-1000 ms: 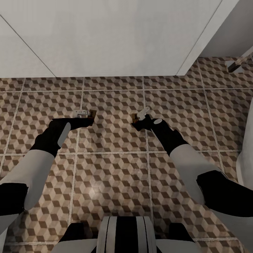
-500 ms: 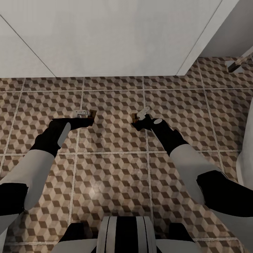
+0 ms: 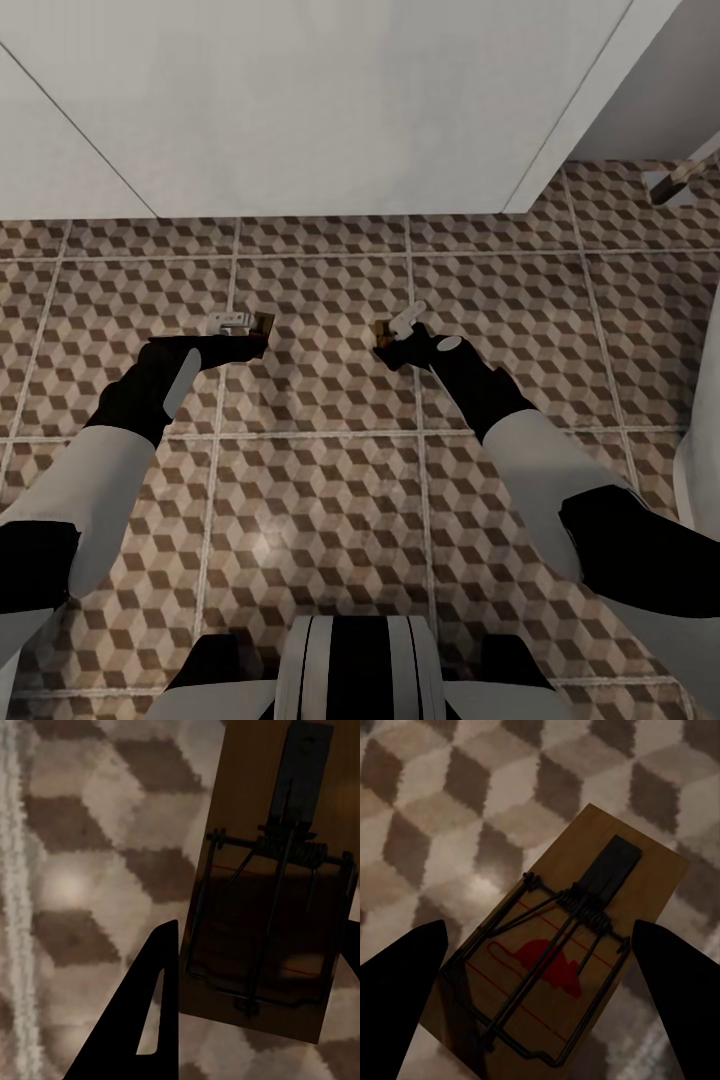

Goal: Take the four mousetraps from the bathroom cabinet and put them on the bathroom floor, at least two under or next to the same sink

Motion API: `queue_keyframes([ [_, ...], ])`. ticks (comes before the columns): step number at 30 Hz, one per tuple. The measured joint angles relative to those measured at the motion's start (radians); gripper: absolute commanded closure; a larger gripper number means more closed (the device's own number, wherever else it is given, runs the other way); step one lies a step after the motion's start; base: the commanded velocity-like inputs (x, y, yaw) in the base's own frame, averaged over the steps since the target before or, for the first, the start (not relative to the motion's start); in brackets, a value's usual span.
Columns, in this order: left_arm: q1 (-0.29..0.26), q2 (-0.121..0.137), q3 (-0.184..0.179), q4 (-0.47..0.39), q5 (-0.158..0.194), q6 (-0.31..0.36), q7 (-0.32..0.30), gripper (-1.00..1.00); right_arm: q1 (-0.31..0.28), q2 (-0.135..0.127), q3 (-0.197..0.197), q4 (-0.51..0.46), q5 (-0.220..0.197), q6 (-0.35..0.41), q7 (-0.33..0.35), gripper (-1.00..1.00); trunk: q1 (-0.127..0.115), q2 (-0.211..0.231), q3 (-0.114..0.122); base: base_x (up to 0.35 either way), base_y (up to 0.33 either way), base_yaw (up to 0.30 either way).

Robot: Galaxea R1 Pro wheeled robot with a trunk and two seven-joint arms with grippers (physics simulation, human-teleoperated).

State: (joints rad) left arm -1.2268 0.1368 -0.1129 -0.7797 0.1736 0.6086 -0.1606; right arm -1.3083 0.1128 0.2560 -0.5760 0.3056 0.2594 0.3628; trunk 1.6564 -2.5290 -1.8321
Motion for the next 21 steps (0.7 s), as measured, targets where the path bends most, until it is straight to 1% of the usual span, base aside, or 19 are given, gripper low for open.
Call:
queue_keyframes([
  [21, 0.0, 0.0, 0.0, -0.001, 0.0, 0.0, 0.0, 1.0, 0.0, -0.002, -0.002, 0.0, 0.0, 0.0, -0.001, 1.0, 0.009, -0.005, 0.0, 0.0, 0.0, 0.0],
])
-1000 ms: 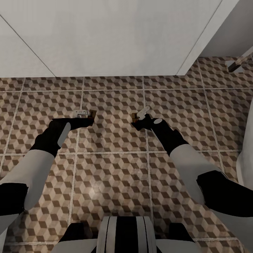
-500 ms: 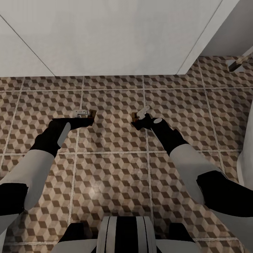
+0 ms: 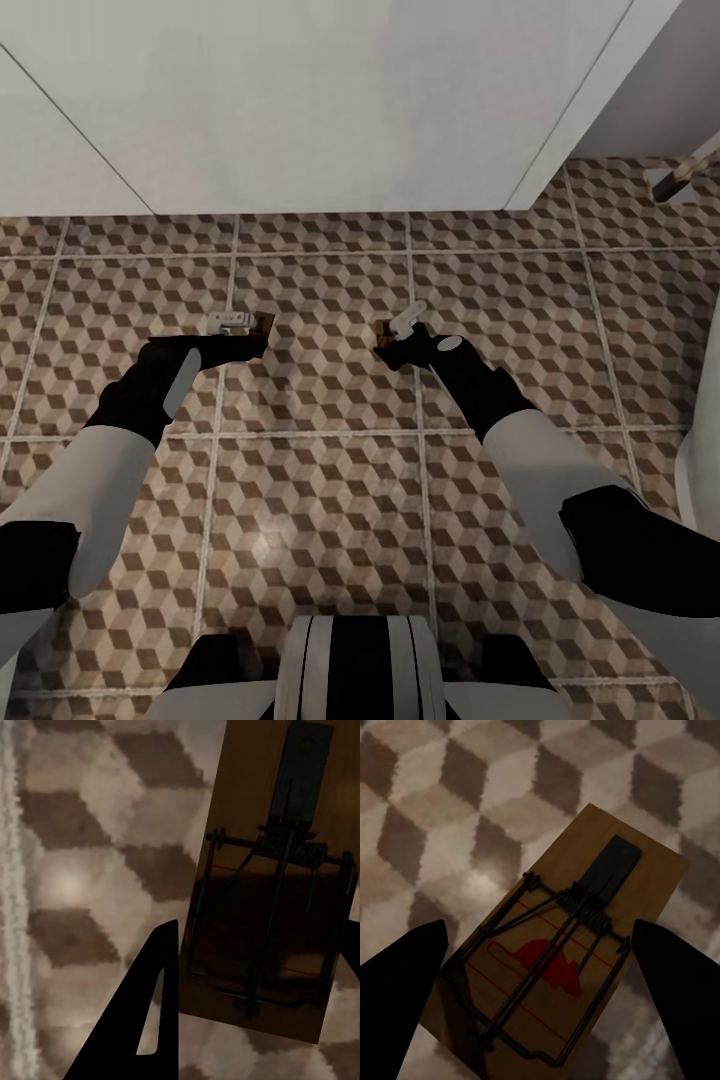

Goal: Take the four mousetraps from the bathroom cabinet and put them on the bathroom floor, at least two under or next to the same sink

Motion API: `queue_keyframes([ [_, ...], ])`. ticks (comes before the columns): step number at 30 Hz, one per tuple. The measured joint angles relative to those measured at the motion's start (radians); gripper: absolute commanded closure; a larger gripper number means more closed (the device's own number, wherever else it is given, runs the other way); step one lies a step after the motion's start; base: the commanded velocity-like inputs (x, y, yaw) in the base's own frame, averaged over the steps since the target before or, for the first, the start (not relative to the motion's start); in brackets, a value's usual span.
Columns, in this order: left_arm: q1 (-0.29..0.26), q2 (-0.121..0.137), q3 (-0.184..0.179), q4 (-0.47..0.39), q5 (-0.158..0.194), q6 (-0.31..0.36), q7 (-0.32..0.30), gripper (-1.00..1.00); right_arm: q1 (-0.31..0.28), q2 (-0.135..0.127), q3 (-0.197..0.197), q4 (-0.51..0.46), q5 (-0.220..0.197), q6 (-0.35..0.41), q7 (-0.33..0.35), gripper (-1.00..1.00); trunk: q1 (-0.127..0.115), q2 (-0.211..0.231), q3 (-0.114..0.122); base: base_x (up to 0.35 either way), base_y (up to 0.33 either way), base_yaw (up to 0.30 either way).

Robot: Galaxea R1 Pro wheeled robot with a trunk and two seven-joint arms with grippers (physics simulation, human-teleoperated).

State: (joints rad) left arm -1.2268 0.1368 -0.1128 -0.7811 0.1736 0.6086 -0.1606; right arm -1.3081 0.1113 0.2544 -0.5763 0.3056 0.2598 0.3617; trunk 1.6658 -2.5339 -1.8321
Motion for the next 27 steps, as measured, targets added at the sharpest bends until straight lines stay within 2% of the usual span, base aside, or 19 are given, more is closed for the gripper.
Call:
queue_keyframes([
  [27, 0.0, 0.0, 0.0, 0.0, -0.001, 0.0, 0.0, 1.0, 0.0, -0.001, 0.001, 0.0, 0.0, 0.0, 0.0, 1.0, 0.012, -0.006, 0.0, 0.0, 0.0, 0.0],
])
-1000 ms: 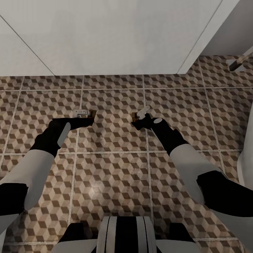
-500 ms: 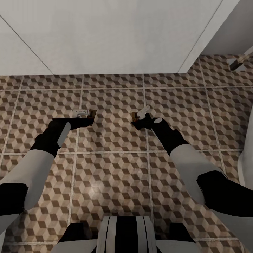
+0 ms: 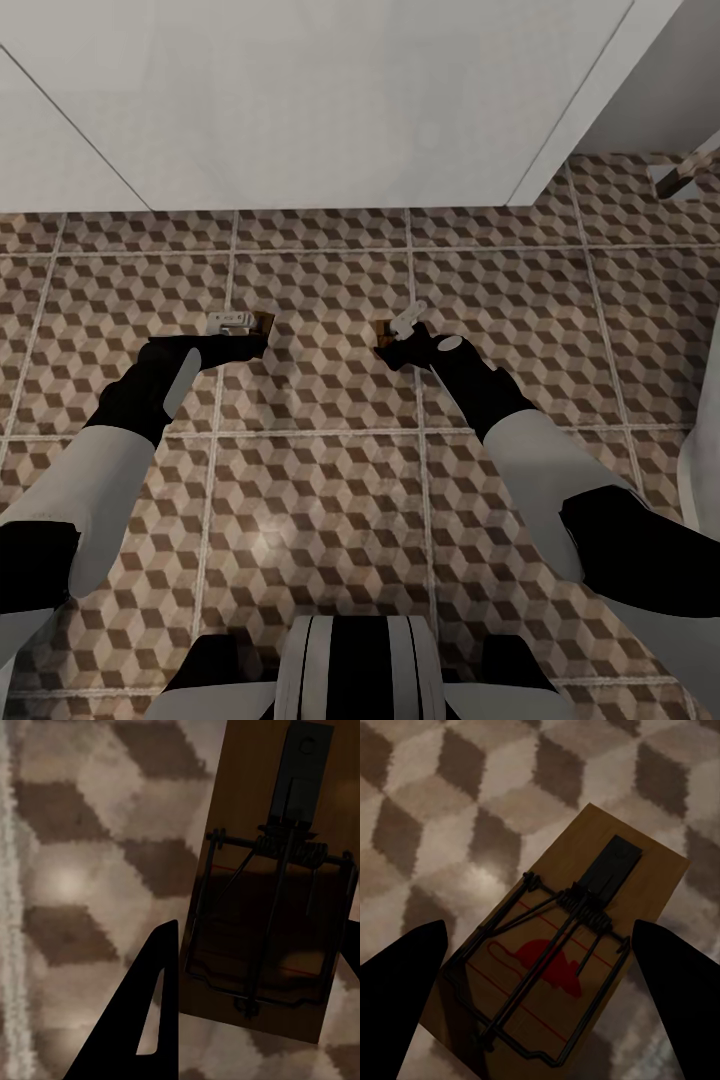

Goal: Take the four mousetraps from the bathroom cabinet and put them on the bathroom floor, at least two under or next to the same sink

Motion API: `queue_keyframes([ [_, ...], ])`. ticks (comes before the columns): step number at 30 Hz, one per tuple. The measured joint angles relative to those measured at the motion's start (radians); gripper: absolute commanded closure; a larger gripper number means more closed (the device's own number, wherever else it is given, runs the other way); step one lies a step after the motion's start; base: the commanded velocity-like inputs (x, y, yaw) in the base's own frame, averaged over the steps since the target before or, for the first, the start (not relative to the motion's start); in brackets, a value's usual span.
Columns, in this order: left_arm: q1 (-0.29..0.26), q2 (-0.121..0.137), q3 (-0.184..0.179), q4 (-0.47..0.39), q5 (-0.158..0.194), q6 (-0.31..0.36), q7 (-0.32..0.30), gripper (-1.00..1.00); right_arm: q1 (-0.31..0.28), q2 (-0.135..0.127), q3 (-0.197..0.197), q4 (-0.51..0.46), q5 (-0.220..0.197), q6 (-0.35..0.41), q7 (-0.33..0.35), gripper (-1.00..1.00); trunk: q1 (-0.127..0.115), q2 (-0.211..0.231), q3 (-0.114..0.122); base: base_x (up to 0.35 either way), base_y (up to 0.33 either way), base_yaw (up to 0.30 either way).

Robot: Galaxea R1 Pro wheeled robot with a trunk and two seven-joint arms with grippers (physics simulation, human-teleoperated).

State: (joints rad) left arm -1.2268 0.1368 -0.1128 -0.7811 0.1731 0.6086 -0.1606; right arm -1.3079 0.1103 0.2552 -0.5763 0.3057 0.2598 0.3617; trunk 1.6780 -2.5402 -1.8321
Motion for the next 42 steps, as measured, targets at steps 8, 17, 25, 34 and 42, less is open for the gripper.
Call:
queue_keyframes([
  [8, 0.0, 0.0, 0.0, 0.0, 0.0, 0.0, 0.0, 1.0, 0.0, 0.0, 0.0, 0.0, 0.001, 0.0, -0.001, 1.0, 0.004, -0.002, 0.0, 0.0, 0.0, 0.0],
  [17, 0.0, 0.0, 0.0, 0.0, 0.0, 0.0, 0.0, 1.0, 0.0, 0.0, 0.0, 0.0, 0.001, 0.0, -0.002, 1.0, 0.008, -0.004, 0.0, 0.0, 0.0, 0.0],
  [25, 0.0, 0.0, 0.0, 0.0, 0.0, 0.0, 0.0, 1.0, 0.0, 0.0, 0.0, 0.0, 0.001, 0.0, -0.002, 1.0, 0.011, -0.006, 0.0, 0.0, 0.0, 0.0],
  [34, 0.0, 0.0, 0.0, -0.001, 0.0, 0.0, 0.0, 1.0, 0.0, 0.0, 0.0, 0.0, 0.001, 0.0, -0.002, 1.0, 0.015, -0.008, 0.0, 0.0, 0.0, 0.0],
  [42, 0.0, 0.0, 0.001, -0.002, 0.0, 0.0, 0.0, 1.0, 0.0, 0.0, 0.0, 0.0, 0.001, 0.0, -0.002, 1.0, 0.019, -0.01, 0.0, 0.0, 0.0, 0.0],
])
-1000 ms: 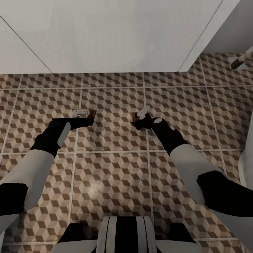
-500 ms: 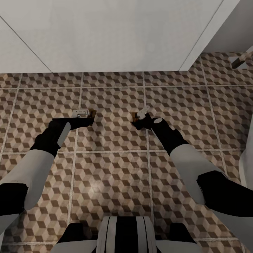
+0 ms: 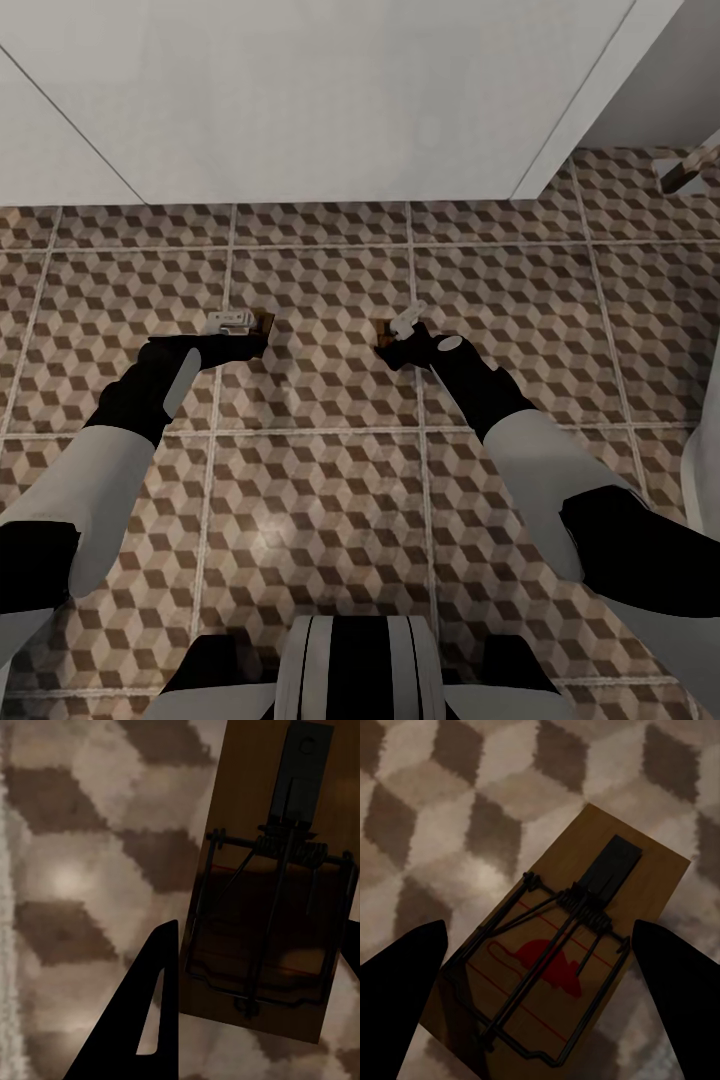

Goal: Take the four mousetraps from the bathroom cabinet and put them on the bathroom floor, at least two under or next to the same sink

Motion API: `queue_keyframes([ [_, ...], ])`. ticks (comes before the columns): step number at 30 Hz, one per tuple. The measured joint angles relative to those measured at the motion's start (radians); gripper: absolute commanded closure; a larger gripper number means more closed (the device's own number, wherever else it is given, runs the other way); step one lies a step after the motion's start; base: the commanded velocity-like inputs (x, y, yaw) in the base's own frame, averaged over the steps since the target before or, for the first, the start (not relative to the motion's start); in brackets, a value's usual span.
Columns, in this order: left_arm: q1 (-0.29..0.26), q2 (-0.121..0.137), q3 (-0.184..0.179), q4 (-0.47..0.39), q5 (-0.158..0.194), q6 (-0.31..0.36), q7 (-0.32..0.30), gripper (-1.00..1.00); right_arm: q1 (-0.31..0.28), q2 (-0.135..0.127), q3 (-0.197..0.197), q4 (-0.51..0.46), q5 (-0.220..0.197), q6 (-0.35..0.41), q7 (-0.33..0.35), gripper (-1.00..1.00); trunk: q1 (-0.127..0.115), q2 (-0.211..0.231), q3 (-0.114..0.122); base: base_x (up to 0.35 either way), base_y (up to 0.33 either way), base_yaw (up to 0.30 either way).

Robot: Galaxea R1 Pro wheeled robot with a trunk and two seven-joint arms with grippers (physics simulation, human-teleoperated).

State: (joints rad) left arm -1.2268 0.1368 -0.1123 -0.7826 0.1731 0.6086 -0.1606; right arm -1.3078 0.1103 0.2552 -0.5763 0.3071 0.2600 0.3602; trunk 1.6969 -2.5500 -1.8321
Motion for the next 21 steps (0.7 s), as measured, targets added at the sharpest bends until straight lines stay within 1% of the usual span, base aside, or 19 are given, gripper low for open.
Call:
queue_keyframes([
  [21, 0.0, 0.0, 0.0, 0.0, 0.0, 0.001, -0.001, 1.0, 0.0, 0.0, 0.001, 0.0, 0.0, 0.0, 0.0, 1.0, 0.006, -0.003, 0.0, 0.0, 0.0, 0.0],
])
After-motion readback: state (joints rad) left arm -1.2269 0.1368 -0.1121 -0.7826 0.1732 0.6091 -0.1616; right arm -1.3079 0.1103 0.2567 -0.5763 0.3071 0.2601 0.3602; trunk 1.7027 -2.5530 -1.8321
